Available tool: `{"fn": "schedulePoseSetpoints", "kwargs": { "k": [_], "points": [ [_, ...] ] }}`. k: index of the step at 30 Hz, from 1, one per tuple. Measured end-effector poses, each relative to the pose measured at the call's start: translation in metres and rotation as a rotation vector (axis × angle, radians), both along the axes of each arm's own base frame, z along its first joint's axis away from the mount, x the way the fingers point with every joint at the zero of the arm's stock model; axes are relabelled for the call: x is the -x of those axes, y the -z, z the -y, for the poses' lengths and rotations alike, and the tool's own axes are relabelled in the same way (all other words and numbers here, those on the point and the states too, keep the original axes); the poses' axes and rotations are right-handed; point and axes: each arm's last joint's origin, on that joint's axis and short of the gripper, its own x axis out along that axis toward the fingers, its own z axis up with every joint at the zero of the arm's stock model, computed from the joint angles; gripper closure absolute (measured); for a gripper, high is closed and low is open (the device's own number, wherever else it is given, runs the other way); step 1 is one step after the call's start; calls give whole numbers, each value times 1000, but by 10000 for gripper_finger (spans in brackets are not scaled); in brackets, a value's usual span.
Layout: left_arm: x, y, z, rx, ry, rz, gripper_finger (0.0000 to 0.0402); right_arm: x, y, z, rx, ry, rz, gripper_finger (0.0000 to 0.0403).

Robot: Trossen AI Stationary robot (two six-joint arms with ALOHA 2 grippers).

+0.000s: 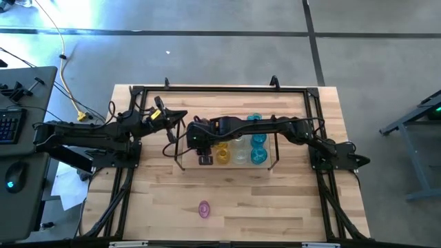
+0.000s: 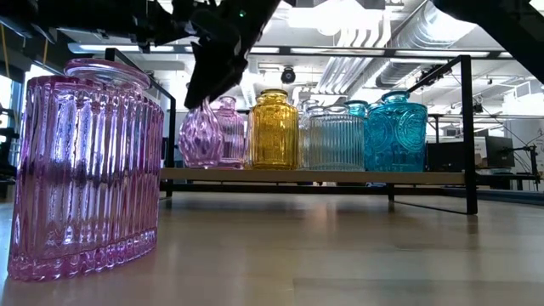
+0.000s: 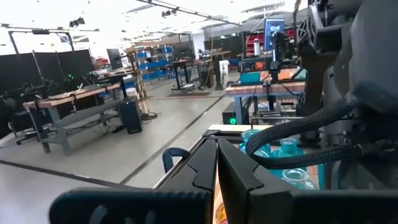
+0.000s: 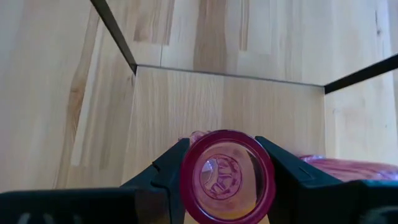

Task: Sort vases onto shelf
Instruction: Put the top purple vase aligned with the other purple vase on the shelf

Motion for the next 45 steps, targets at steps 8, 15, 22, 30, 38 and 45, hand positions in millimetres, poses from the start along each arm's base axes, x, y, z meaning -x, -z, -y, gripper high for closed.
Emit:
{"fn": "schedulePoseSetpoints", "kwargs": {
  "k": [8, 15, 22, 30, 38, 45],
  "points": [
    [0, 0, 0, 0, -1, 0, 394, 3, 2, 1, 23, 36, -30, 269],
    [0, 0, 0, 0, -2, 0, 394, 3, 2, 1, 33, 19, -42, 250],
    [0, 0, 0, 1, -1, -1, 394, 4, 2, 1, 34, 20, -41, 187],
    [0, 1, 0, 1, -1, -8, 394, 3, -7, 2, 61, 23, -21, 175],
    [0, 1, 0, 1, -1, -8, 394, 9, -37, -9, 82, -18, 28, 174],
    [0, 1, 0, 2, -1, -13, 394, 30, -65, -30, 130, -87, 32, 182]
  ]
}}
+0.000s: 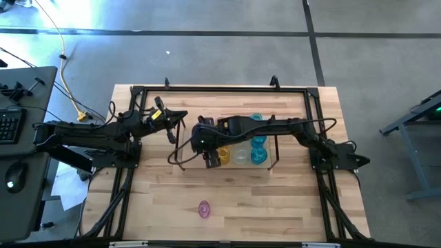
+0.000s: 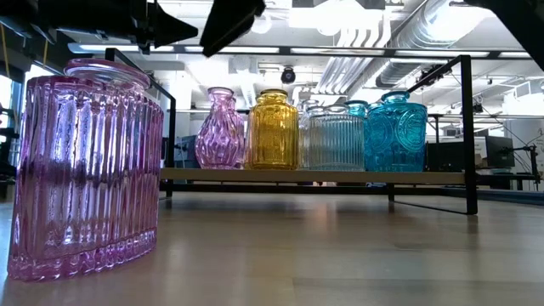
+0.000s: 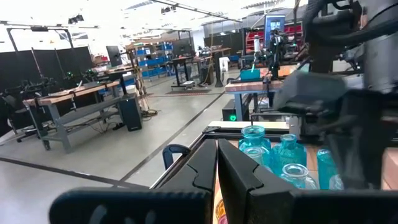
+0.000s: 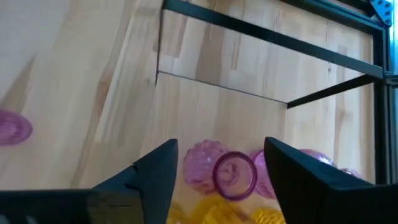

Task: Sort vases onto shelf
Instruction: Put the top purple vase aligned with the other purple vase on the shelf

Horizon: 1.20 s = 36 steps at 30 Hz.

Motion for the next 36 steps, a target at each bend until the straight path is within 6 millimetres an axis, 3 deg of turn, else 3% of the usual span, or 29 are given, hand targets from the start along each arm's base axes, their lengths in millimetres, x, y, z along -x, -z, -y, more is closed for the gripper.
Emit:
{"fn": "schedulePoseSetpoints", "kwargs": {
  "k": [5, 11, 18, 26, 36],
  "points": [
    [0, 1, 0, 1, 0, -11, 394, 7, 4, -15, 7, -27, -49, 254],
    [0, 1, 0, 2, 0, -10, 394, 4, 52, -19, -4, -3, -155, 388],
    [0, 1, 0, 9, 1, -7, 394, -1, 86, -6, -3, 44, -149, 368],
    [0, 1, 0, 9, 1, -6, 394, -4, 87, 6, -23, 94, -116, 399],
    [0, 1, 0, 9, 1, -6, 394, -5, 86, 7, 15, 117, -106, 399]
  ]
}}
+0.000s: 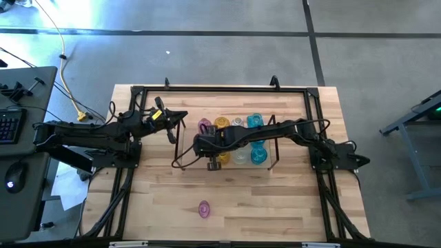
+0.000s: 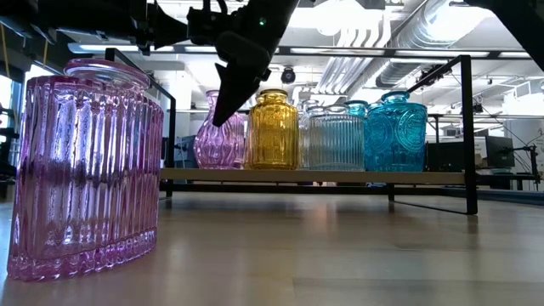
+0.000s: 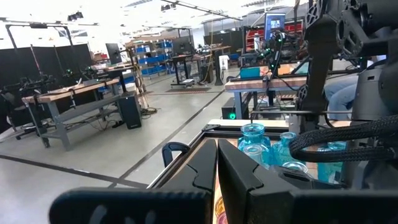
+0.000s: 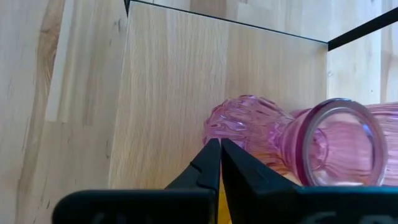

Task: Sort vases onto shelf
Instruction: Put the top purple vase aligned with the other purple vase on the shelf

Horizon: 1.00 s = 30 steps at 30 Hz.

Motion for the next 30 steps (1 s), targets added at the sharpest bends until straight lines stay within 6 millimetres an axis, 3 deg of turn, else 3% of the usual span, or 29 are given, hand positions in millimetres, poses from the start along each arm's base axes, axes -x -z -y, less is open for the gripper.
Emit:
{"fn": "schedulePoseSetpoints", "kwargs": {
  "k": [30],
  "points": [
    [0, 1, 0, 8, 1, -5, 394, -1, -1, 10, 36, 41, 11, 399]
  ]
}}
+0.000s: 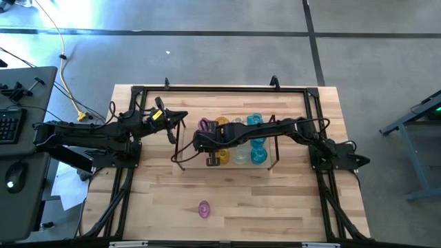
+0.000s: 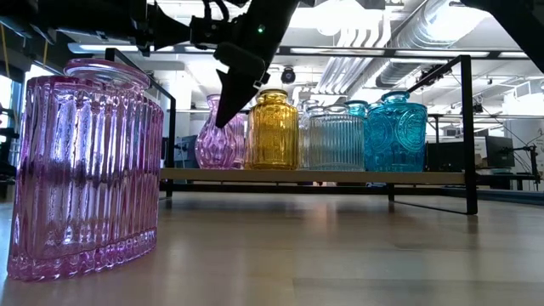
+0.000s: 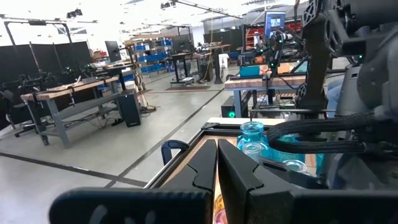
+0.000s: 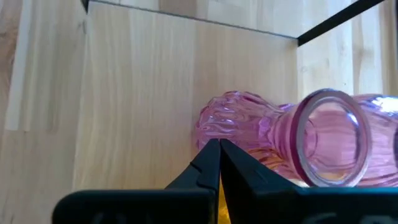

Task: Sort vases onto shelf
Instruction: Put the top purple vase aligned with the other purple vase on the shelf, then put the purple vase aligned with the other purple vases on the shelf

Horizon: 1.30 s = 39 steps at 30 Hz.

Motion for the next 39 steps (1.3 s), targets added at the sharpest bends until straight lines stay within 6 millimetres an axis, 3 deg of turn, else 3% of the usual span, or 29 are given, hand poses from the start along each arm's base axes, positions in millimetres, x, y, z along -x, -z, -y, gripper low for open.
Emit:
{"fn": "schedulePoseSetpoints", "kwargs": {
  "k": [8, 11, 21, 23, 26, 31, 39],
  "points": [
    [0, 0, 0, 1, 0, -4, 394, -1, -1, -3, 1, -9, 13, 399],
    [0, 1, 0, 1, 0, -7, 394, 3, -10, -9, 6, -30, 23, 399],
    [0, 2, 1, 4, 17, -24, 394, 49, -81, -39, 87, -98, 64, 401],
    [0, 2, 1, 4, 19, -25, 394, 56, -84, -44, 107, -113, 76, 402],
    [-1, 2, 3, 3, 30, -25, 394, 68, -74, -46, 114, -139, 102, 402],
    [-1, 2, 4, 2, 39, -21, 394, 104, -59, -42, 103, -157, 253, 403],
    [-3, 3, 9, -14, 230, -33, 394, 194, -71, -39, 48, -187, 576, 403]
  ]
}}
